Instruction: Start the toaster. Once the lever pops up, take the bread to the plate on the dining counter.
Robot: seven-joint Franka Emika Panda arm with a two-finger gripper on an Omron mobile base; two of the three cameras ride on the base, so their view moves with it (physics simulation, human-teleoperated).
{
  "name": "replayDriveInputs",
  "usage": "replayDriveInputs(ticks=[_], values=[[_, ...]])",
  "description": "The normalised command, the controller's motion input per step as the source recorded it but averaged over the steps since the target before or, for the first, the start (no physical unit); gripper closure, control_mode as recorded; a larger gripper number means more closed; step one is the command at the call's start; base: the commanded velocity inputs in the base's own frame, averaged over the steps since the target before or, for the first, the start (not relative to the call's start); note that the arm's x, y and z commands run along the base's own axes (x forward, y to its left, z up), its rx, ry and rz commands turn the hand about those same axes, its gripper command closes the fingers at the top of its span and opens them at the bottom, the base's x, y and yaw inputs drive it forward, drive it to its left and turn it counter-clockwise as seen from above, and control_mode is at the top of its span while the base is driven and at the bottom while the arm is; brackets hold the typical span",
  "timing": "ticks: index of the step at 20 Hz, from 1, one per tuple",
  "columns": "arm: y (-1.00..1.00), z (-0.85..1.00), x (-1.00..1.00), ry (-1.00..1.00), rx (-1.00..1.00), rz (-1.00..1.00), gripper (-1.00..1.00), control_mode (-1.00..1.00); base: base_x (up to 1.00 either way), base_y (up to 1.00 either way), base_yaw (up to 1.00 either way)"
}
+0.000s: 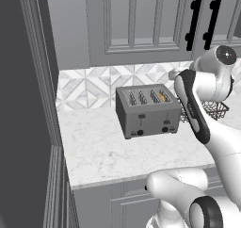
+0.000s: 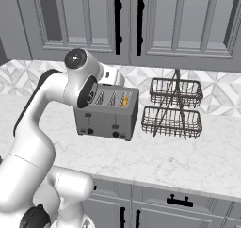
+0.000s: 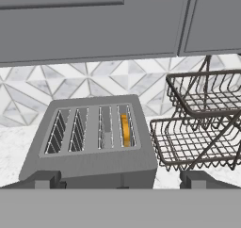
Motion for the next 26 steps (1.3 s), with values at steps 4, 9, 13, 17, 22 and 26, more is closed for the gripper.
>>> replayDriveInputs(ticks=[4, 9, 13, 17, 22, 26], values=[[0.00, 0.00, 0.00, 0.00, 0.00, 0.00, -1.00, -1.00, 0.00, 0.00, 0.00], [0.00, 0.00, 0.00, 0.00, 0.00, 0.00, -1.00, -1.00, 0.00, 0.00, 0.00], [0.00, 0.00, 0.00, 0.00, 0.00, 0.00, -1.00, -1.00, 0.00, 0.00, 0.00], [0.00, 0.00, 0.00, 0.00, 0.00, 0.00, -1.00, -1.00, 0.00, 0.00, 0.00], [0.00, 0.00, 0.00, 0.00, 0.00, 0.00, -1.00, -1.00, 0.00, 0.00, 0.00], [0.00, 0.00, 0.00, 0.00, 0.00, 0.00, -1.00, -1.00, 0.00, 0.00, 0.00]])
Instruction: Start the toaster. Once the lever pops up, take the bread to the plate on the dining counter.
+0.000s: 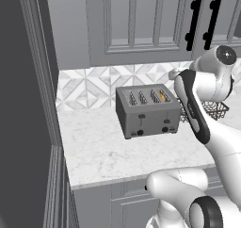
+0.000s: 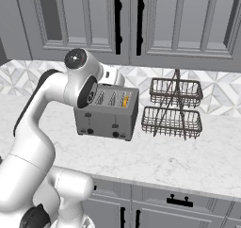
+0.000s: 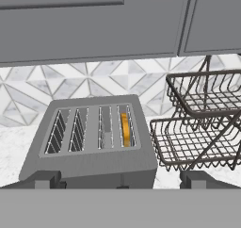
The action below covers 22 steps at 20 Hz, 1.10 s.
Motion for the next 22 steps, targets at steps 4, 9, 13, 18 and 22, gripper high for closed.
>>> replayDriveInputs(ticks=[4, 9, 13, 18, 22], values=[[0.00, 0.00, 0.00, 0.00, 0.00, 0.00, -1.00, -1.00, 0.00, 0.00, 0.00], [0.00, 0.00, 0.00, 0.00, 0.00, 0.00, -1.00, -1.00, 0.00, 0.00, 0.00], [0.00, 0.00, 0.00, 0.00, 0.00, 0.00, -1.00, -1.00, 0.00, 0.00, 0.00], [0.00, 0.00, 0.00, 0.00, 0.00, 0.00, -1.00, -1.00, 0.00, 0.00, 0.00], [0.00, 0.00, 0.00, 0.00, 0.00, 0.00, -1.00, -1.00, 0.00, 0.00, 0.00]])
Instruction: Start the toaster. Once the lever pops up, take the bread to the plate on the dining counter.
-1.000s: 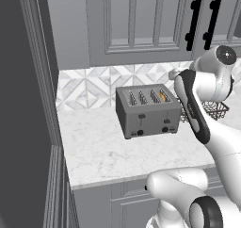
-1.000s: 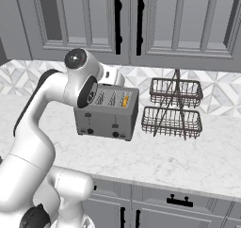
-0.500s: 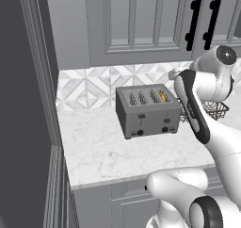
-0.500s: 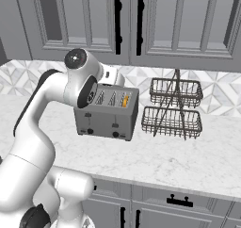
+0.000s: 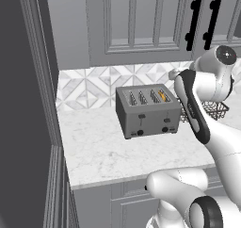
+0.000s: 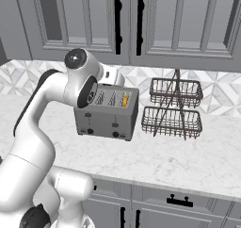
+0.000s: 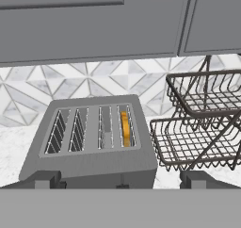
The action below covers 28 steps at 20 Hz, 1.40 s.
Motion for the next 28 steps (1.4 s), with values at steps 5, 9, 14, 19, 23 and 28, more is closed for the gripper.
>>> replayDriveInputs(ticks=[5, 9, 14, 19, 23, 28], values=[[0.00, 0.00, 0.00, 0.00, 0.00, 0.00, -1.00, -1.00, 0.00, 0.00, 0.00], [0.00, 0.00, 0.00, 0.00, 0.00, 0.00, -1.00, -1.00, 0.00, 0.00, 0.00], [0.00, 0.00, 0.00, 0.00, 0.00, 0.00, -1.00, -1.00, 0.00, 0.00, 0.00], [0.00, 0.00, 0.00, 0.00, 0.00, 0.00, -1.00, -1.00, 0.00, 0.00, 0.00], [0.00, 0.00, 0.00, 0.00, 0.00, 0.00, -1.00, -1.00, 0.00, 0.00, 0.00], [0.00, 0.00, 0.00, 0.00, 0.00, 0.00, -1.00, -1.00, 0.00, 0.00, 0.00]])
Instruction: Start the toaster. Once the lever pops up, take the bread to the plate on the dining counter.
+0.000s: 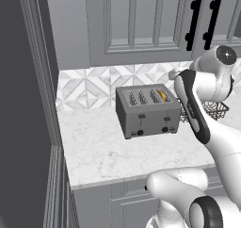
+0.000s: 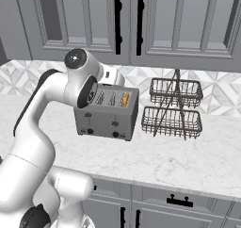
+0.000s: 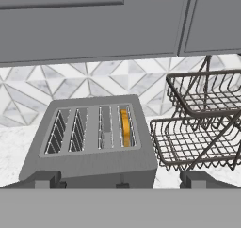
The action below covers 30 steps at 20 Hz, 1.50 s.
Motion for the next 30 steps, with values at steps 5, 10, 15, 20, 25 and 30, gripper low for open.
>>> replayDriveInputs(ticks=[5, 10, 15, 20, 25, 30], values=[[0.00, 0.00, 0.00, 0.00, 0.00, 0.00, -1.00, -1.00, 0.00, 0.00, 0.00], [0.00, 0.00, 0.00, 0.00, 0.00, 0.00, -1.00, -1.00, 0.00, 0.00, 0.00], [0.00, 0.00, 0.00, 0.00, 0.00, 0.00, -1.00, -1.00, 0.00, 0.00, 0.00], [0.00, 0.00, 0.00, 0.00, 0.00, 0.00, -1.00, -1.00, 0.00, 0.00, 0.00], [0.00, 0.00, 0.00, 0.00, 0.00, 0.00, -1.00, -1.00, 0.00, 0.00, 0.00], [0.00, 0.00, 0.00, 0.00, 0.00, 0.00, -1.00, -1.00, 0.00, 0.00, 0.00]])
